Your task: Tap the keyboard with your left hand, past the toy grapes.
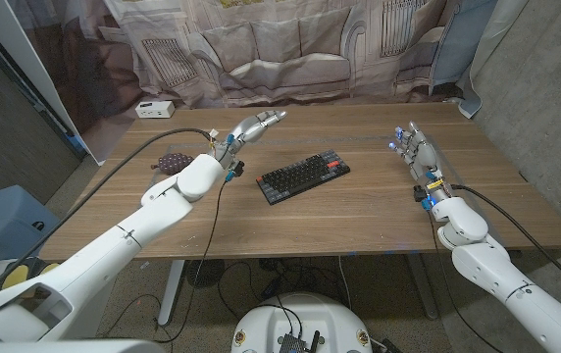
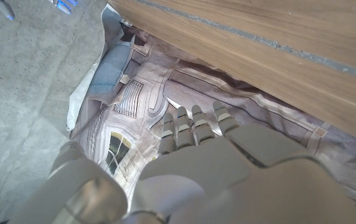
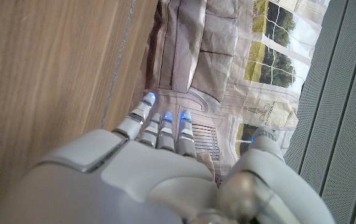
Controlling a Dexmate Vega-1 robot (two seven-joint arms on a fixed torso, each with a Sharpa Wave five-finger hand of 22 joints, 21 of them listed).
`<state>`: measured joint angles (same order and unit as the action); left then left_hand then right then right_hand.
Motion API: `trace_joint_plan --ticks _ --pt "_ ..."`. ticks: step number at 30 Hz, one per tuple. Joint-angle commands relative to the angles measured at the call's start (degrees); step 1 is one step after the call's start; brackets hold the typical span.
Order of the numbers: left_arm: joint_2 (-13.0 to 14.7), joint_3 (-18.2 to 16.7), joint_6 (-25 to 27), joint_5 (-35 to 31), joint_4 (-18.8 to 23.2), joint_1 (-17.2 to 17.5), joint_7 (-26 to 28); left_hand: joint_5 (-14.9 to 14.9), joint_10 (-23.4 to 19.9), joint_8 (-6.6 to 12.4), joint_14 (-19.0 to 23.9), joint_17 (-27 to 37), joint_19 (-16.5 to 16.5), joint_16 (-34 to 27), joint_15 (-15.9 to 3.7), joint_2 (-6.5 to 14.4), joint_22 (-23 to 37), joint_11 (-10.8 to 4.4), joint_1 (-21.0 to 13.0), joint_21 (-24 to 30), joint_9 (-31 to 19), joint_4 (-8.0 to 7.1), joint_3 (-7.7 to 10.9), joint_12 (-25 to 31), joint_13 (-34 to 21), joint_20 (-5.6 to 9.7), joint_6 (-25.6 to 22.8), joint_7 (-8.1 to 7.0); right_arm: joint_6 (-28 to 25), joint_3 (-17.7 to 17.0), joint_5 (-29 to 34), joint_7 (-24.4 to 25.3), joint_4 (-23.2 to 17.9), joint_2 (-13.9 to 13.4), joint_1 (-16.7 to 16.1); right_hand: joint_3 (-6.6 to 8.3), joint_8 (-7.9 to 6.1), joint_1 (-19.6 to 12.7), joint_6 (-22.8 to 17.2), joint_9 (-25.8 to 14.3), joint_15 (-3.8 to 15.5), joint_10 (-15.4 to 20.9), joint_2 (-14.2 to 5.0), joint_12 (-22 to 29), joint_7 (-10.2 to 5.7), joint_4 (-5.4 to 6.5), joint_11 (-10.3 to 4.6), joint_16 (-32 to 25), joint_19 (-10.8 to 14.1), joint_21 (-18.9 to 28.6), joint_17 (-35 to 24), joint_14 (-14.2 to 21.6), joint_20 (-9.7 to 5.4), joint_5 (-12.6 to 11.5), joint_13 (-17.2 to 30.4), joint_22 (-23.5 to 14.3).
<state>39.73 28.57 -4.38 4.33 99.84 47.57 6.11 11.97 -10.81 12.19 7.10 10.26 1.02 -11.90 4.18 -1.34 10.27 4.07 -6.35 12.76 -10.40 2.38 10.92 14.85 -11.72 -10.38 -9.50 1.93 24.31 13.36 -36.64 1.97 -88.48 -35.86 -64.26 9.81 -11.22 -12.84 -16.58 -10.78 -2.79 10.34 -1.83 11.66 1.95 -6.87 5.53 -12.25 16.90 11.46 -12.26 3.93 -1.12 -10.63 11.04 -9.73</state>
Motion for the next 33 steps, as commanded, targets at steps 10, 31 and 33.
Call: trace_joint_plan --ticks 10,31,33 --pt "-4.8 -1.6 -14.2 17.7 -12.3 0.4 -10.5 0.1 -0.8 -0.13 1.0 0.1 0.7 -0.2 -0.20 0.3 0.1 0.11 -0.4 0.1 0.0 0.18 -0.08 0.2 0.0 0.51 -0.7 0.53 0.6 1.3 0.3 -1.1 2.1 1.0 1.9 -0.37 0.18 0.1 0.8 -0.3 0.12 0.7 -0.19 0.2 0.64 -0.13 0.32 -0.2 0.4 0.0 -0.1 0.4 0.17 -0.3 0.2 -0.1" --pt "-8.0 -3.6 -16.2 23.2 -16.1 2.9 -7.4 0.1 -0.5 -0.57 0.8 0.1 1.1 0.3 -0.06 0.7 0.1 0.17 -0.9 -0.1 0.1 0.43 0.06 -0.2 0.0 1.67 -0.5 0.70 -1.5 2.4 1.3 -0.3 1.5 0.5 2.5 -0.58 0.62 0.1 2.6 -0.3 0.17 0.7 0.06 0.1 1.10 -0.22 0.04 -0.2 0.6 0.0 -0.1 0.6 0.16 -0.3 0.2 -0.1" --pt "-8.2 -3.8 -15.6 24.5 -16.5 3.0 -7.8 0.1 -0.5 -0.61 0.7 0.1 0.9 0.4 0.03 0.8 0.1 0.27 -0.9 -0.2 0.1 0.45 0.09 -0.3 0.0 1.76 -0.5 0.73 -1.9 2.6 1.5 0.0 1.4 0.4 2.5 -0.61 0.63 0.1 2.7 -0.3 0.17 0.8 0.11 0.1 1.13 -0.24 0.15 -0.1 0.7 0.0 -0.1 0.6 0.16 -0.3 0.2 -0.1"
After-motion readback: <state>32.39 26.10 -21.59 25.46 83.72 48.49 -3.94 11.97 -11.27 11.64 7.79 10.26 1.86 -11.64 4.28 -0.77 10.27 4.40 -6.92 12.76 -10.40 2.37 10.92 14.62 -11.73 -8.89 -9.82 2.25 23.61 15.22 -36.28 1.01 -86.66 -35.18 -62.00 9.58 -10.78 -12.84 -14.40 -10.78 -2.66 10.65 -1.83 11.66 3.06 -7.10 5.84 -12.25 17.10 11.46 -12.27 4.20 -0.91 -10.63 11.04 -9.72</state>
